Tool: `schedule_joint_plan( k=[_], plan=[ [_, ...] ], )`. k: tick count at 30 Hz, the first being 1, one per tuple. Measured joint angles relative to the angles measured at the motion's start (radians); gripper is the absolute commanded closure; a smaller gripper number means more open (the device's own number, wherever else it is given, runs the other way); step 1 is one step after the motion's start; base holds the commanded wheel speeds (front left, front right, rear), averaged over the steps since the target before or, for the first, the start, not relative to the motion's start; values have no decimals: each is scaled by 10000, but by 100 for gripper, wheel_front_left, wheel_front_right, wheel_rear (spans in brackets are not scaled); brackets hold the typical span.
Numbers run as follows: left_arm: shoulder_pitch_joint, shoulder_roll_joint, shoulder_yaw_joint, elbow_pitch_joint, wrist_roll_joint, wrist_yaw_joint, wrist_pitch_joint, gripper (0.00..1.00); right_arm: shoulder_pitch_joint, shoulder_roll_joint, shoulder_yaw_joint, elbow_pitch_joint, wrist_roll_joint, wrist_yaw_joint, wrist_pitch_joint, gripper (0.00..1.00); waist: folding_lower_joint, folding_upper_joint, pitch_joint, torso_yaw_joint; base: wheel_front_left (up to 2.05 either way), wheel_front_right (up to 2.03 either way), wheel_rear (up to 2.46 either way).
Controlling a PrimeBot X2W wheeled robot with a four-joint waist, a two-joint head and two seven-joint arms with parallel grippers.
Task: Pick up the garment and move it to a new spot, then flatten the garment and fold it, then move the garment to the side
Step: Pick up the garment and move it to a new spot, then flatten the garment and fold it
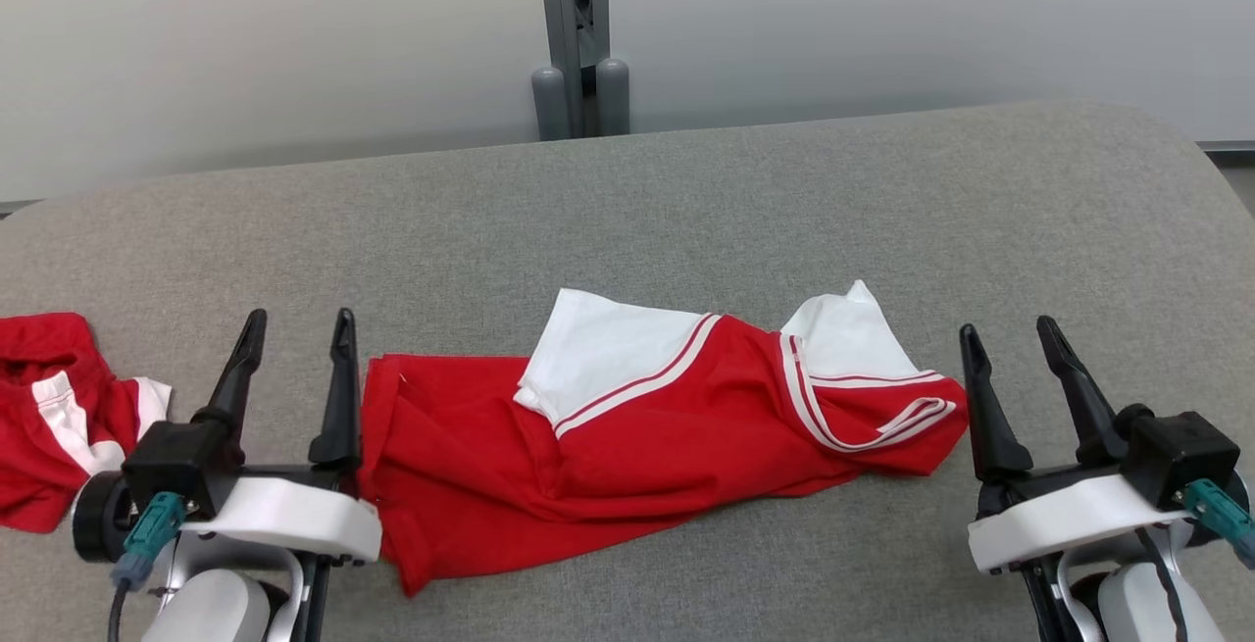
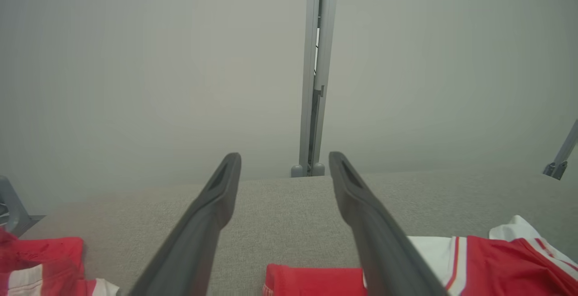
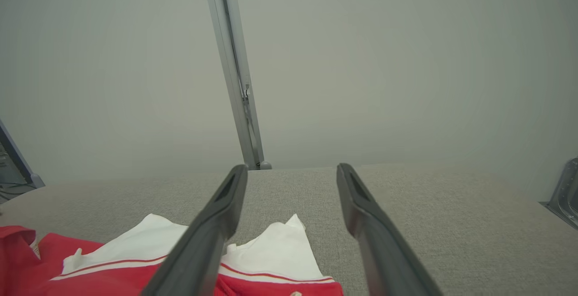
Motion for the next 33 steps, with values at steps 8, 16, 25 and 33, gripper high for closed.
schedule_joint_plan(
  k=[8,16,25,33],
  plan=[
    [1124,474,238,-596,-33,71,-2,0,680,-31,-15,-359,-67,0,332,0,0,0,-321,12,0,0,0],
    [1583,725,138,-1145,58,374,343,0,1127,-27,-33,-685,-67,0,591,0,0,0,-407,11,0,0,0],
    [1651,779,81,-1423,117,593,648,0,1122,-10,-56,-863,-58,0,685,0,1,0,-314,64,0,0,0],
    [1635,780,-27,-1544,134,669,750,0,1086,0,-105,-848,-54,0,683,0,0,0,-241,149,0,0,0]
  ],
)
